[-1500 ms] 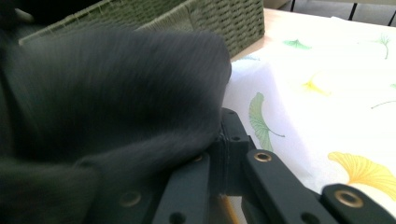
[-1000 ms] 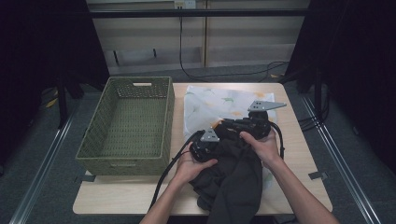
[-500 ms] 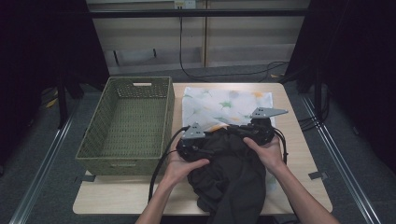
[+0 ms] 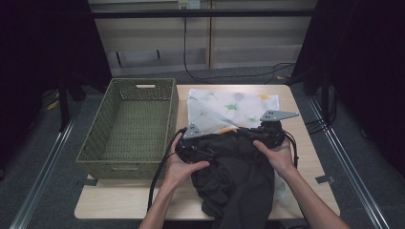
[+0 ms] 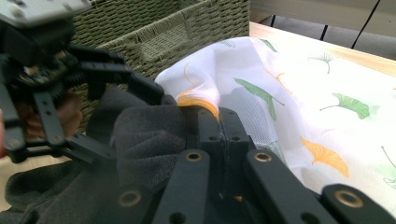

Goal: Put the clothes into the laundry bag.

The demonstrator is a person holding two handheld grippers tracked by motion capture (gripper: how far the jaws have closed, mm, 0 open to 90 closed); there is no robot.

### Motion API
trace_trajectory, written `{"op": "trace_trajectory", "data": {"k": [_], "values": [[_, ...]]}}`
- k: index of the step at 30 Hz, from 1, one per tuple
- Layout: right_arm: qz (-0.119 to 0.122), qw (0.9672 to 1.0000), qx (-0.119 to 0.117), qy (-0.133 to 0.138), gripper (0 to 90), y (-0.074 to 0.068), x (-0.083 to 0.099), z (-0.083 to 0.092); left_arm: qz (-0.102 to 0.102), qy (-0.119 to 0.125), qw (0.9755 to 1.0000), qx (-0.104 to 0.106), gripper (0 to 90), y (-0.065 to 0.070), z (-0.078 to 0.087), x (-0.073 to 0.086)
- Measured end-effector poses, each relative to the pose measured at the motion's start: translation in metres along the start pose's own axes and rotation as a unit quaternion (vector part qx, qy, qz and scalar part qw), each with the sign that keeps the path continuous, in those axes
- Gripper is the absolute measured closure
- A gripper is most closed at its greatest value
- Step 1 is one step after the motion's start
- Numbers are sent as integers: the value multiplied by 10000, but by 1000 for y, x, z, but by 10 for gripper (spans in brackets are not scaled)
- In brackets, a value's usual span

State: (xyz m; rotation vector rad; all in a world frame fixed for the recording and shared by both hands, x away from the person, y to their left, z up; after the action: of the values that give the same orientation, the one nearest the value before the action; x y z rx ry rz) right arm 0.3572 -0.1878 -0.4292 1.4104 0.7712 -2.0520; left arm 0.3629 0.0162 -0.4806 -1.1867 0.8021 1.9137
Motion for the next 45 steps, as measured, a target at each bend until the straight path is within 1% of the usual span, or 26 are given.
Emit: {"op": "trace_trajectory", "data": {"k": [1,2,3,4,5,7,8,9,13,16,18,19,21,23,24,27,32,33,36,38,39,40,41,42,43,45], "values": [[-17,10000,5,9,900,0,0,0,-114,34,9999,-35,168,2,0,1],[-35,10000,10,22,900,0,0,-1,-276,206,9994,-6,363,4,1,0],[-39,10000,16,12,900,0,0,-1,-198,154,9996,144,509,5,2,0],[-30,10000,12,11,900,0,0,-2,-86,158,9995,241,608,5,3,-2],[-29,10000,12,20,900,0,0,-4,-60,205,9993,316,656,6,4,-4],[-51,10000,8,10,900,-1,1,-6,2,240,9984,508,698,9,6,-8],[-40,10000,-6,9,900,-2,1,-7,-77,316,9976,614,781,11,7,-10],[-23,10000,-51,-11,900,-3,2,-9,-116,303,9978,579,797,12,7,-13],[-15,9999,-166,-31,900,-11,3,-16,-200,230,9976,620,800,16,-5,-15],[20,9996,-291,-28,900,-18,1,-19,-350,-43,9983,459,801,15,-18,-9],[64,9993,-380,-13,900,-23,-1,-19,-346,-230,9985,346,801,12,-26,-2],[92,9991,-424,26,900,-27,-4,-18,-257,-225,9988,347,801,10,-28,0],[114,9987,-484,86,900,-31,-9,-12,-346,-316,9987,191,800,7,-32,6],[118,9985,-511,170,900,-33,-16,-4,-367,-300,9988,157,799,5,-33,7],[108,9985,-504,171,900,-34,-17,-1,-404,-289,9987,151,800,4,-32,7],[169,9988,-454,52,900,-35,-15,10,-548,-363,9978,-21,797,5,-33,6],[303,9989,-222,-286,900,-30,3,23,-626,-332,9974,-153,787,6,-32,6],[322,9985,-169,-418,900,-27,11,25,-645,-358,9971,-180,769,5,-30,6],[216,9983,-151,-516,899,-21,23,27,-399,-112,9991,74,729,4,-26,4],[188,9977,-130,-630,900,-18,33,25,-283,129,9976,627,617,8,-19,4],[160,9977,-119,-655,900,-15,37,23,-302,170,9975,610,601,8,-16,3],[98,9978,-140,-638,900,-14,38,22,-236,241,9976,612,580,9,-12,3],[32,9979,-158,-621,900,-13,39,21,-135,336,9973,642,524,10,-8,2],[49,9979,-151,-622,900,-12,40,19,-148,353,9979,532,470,12,-3,1],[45,9980,-142,-621,900,-12,41,17,-190,343,9978,539,407,15,-1,0],[51,9978,-152,-646,900,-13,43,14,-306,304,9978,495,376,20,7,-3]]}}
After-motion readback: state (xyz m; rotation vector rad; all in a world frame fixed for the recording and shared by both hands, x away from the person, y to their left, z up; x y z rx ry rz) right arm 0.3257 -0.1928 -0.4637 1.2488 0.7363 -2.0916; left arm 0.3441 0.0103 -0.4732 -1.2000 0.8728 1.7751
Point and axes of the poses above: each handheld gripper's, and its own axes: z roughly backward along the jaws, x roughly out of its underside, y roughly to its right, the point moved 5 cm from there along -z, roughly forward along the jaws, and after that the axes turned 10 degrees about y, right-handed, at the moved point
